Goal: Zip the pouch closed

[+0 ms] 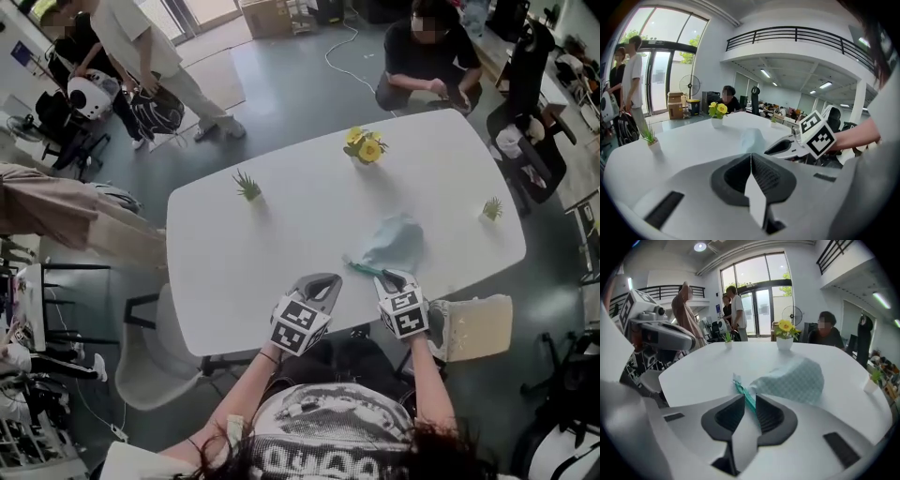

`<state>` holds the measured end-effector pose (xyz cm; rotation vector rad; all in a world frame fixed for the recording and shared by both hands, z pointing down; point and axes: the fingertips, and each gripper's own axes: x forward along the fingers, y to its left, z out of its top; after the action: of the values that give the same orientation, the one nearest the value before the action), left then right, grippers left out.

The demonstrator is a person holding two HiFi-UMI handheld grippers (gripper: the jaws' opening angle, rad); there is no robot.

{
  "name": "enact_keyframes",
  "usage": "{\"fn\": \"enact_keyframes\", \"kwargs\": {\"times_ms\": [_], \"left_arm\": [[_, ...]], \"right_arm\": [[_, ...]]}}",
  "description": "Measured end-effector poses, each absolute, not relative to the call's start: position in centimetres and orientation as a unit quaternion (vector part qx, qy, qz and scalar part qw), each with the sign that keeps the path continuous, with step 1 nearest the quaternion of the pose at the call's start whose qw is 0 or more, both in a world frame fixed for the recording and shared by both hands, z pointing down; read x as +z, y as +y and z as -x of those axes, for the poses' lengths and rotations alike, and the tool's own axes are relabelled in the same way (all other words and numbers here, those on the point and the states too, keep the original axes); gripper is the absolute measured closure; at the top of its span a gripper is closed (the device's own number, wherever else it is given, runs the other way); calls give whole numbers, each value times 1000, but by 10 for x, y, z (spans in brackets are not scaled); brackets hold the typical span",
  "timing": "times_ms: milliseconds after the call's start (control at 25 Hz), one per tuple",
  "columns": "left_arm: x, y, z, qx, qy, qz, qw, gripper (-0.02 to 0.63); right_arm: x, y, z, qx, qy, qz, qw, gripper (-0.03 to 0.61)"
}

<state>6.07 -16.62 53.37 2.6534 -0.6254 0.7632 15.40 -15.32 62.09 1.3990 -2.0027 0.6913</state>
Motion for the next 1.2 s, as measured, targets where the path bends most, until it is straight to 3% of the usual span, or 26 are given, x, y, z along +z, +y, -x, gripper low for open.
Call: {"fn": "enact_keyframes", "kwargs": {"times_ms": [240,440,480,520,560,760,1080,1200], "left_arm": [[572,-184,-68,316,-202,-918,133,601],[601,-194,-72,351,-174,-915,96,599],[606,-193,-74,360,-159,-915,87,573],[611,-192,-77,372,-140,-914,78,477],[617,-190,-80,385,-121,-913,64,430],[640,-193,-94,435,-49,-898,-28,463],[659,-188,-114,474,40,-875,-93,472],[666,-189,-116,479,37,-871,-99,538]], "right_arm": [[658,-156,-165,260,-762,-466,368,507],[663,-153,-171,260,-783,-425,373,506],[663,-153,-173,263,-786,-419,371,506],[663,-153,-174,265,-789,-413,370,506],[663,-153,-176,266,-792,-408,369,506],[663,-153,-183,262,-803,-384,374,506],[665,-151,-192,265,-807,-363,383,505],[664,-151,-193,273,-806,-371,371,505]]}}
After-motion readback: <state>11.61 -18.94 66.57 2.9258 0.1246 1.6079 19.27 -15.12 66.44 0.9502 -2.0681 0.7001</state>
